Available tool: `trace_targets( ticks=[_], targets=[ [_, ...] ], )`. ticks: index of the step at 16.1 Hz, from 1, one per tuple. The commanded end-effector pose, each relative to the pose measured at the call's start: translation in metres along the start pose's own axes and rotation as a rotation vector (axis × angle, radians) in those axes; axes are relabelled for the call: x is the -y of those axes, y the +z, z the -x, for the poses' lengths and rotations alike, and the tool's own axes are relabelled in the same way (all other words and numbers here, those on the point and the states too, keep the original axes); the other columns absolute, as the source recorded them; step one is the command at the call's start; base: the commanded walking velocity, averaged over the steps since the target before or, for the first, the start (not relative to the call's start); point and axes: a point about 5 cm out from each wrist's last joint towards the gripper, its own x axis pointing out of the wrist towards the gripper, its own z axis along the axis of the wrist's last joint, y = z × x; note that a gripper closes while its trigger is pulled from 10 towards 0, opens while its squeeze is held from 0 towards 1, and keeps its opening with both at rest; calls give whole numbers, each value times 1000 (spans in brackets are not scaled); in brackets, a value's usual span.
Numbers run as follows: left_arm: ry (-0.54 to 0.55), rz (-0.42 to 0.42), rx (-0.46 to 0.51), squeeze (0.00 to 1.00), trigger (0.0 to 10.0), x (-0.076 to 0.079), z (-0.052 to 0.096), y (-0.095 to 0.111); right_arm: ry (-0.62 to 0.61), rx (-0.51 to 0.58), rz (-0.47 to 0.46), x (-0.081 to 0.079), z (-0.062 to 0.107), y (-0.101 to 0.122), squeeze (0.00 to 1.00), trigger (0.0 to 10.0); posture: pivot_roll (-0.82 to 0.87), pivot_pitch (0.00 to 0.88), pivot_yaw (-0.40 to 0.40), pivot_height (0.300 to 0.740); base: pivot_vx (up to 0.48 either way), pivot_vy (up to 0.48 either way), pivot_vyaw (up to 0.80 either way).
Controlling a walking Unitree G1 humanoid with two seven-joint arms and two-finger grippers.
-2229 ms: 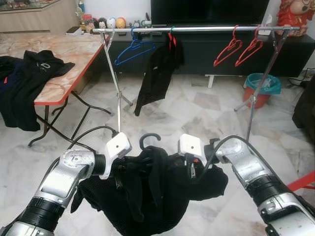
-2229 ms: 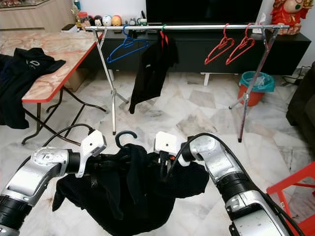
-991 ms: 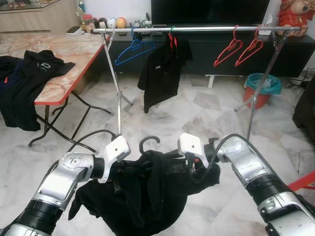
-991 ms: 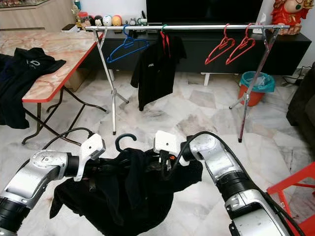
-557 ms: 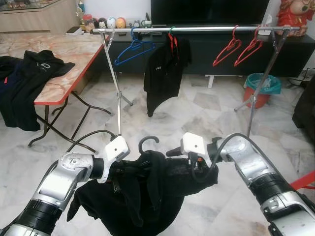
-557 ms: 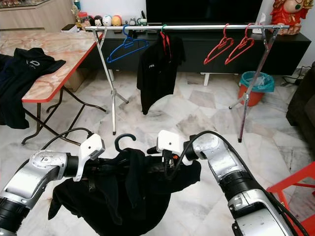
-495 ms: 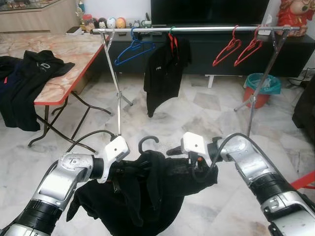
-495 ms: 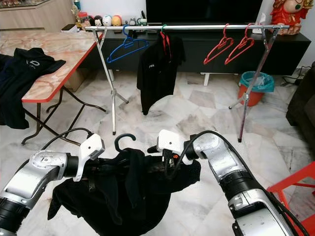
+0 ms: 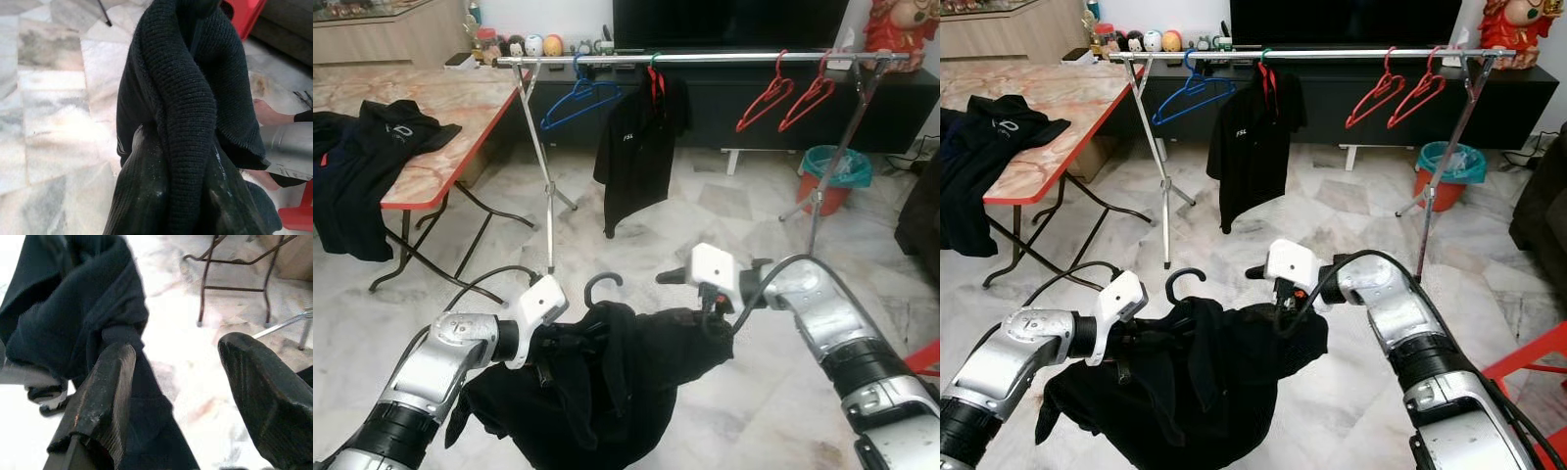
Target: Hang hanger
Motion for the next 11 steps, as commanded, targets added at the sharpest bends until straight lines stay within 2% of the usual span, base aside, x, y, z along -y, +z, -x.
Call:
trace_targets(
  ticks=[1,2,3,4,5,6,7,8,9,10,11],
  targets=[
    [58,-16,22,0,0,-6,5,2,-52,40,-4,5,3,5,0,10000,-36,0,36,719,0,0,0],
    [124,-22,24,0,0,-11,4,-2,-119,54,-20,8,4,3,0,10000,-37,0,35,719,0,0,0],
    [124,-22,24,0,0,-11,4,-2,-119,54,-20,8,4,3,0,10000,-37,0,35,719,0,0,0],
    [219,-45,21,0,196,-19,3,-4,-190,72,-46,11,5,1,0,10000,-37,0,35,719,0,0,0],
    [310,-26,14,0,8118,-28,4,-8,-287,91,-86,16,6,-3,0,10000,-34,0,34,719,0,0,0],
    [310,-26,14,0,8118,-28,4,-8,-287,91,-86,16,6,-3,0,10000,-34,0,34,719,0,0,0],
    [431,24,22,0,10000,-38,4,-12,-456,97,-167,24,8,-13,0,10000,-35,0,33,719,0,0,0],
    [466,43,27,0,10000,-40,4,-14,-509,94,-196,25,9,-17,0,10000,-36,0,32,719,0,0,0],
    [521,80,49,0,10000,-43,4,-16,-610,85,-276,27,10,-28,0,10000,-36,0,32,719,0,0,0],
    [521,80,49,0,10000,-43,4,-16,-610,85,-276,27,10,-28,0,10000,-36,0,32,719,0,0,0],
    [604,118,75,0,10000,-47,4,-19,-738,93,-368,24,12,-43,0,10000,-40,0,29,719,0,0,0]
  ],
)
